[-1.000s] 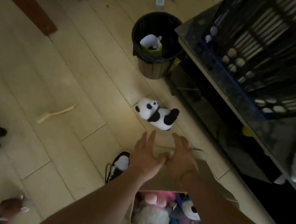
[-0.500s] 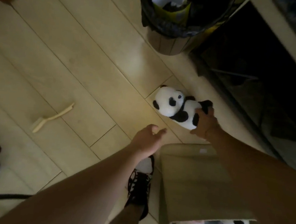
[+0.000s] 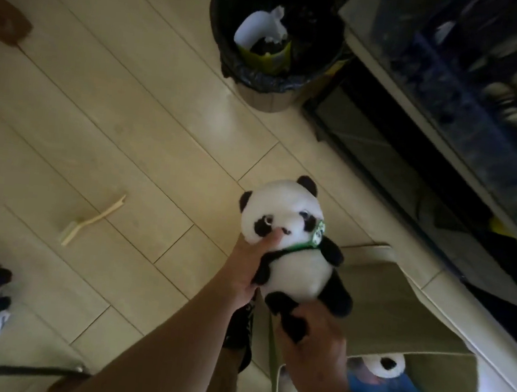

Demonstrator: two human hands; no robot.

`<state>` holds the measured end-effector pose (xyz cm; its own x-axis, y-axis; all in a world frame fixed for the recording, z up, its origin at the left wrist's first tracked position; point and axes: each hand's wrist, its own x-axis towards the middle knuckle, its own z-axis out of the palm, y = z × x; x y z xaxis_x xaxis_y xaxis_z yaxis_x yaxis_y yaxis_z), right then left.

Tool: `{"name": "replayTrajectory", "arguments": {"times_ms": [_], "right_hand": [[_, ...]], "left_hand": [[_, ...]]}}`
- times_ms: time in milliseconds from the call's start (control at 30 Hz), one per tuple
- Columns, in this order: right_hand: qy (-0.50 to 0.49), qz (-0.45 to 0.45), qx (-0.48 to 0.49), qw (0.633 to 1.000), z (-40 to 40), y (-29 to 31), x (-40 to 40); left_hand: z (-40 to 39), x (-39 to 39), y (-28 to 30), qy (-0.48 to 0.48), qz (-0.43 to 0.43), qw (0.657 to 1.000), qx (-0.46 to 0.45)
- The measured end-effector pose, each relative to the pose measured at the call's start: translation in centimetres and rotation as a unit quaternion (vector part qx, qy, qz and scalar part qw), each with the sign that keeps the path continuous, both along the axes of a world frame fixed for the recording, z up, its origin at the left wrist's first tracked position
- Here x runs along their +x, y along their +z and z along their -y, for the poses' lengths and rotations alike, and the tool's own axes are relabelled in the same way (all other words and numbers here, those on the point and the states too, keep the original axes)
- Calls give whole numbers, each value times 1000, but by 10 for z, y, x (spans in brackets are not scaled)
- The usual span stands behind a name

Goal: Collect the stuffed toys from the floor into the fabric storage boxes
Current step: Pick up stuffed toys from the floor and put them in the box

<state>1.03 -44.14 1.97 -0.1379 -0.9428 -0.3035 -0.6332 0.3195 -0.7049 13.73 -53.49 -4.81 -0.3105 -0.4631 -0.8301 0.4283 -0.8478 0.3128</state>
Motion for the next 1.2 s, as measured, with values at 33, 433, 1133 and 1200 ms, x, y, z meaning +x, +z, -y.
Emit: {"name": "replayTrajectory", "arguments": {"times_ms": [33, 433, 1133, 1200], "right_hand": [[-4, 10, 10, 1000, -11, 4, -5], [-121, -74, 59, 988, -176, 54, -129], [45, -123, 151, 980, -250, -107, -182], [81, -140, 168, 972, -259, -105, -181]], "left_hand": [[-5, -5, 6, -27, 3, 999, -20], [-178, -118, 69, -242, 173, 937, -185], [-306, -165, -41, -541, 392, 704, -241], [-303, -162, -40, -595, 367, 682, -215]]}}
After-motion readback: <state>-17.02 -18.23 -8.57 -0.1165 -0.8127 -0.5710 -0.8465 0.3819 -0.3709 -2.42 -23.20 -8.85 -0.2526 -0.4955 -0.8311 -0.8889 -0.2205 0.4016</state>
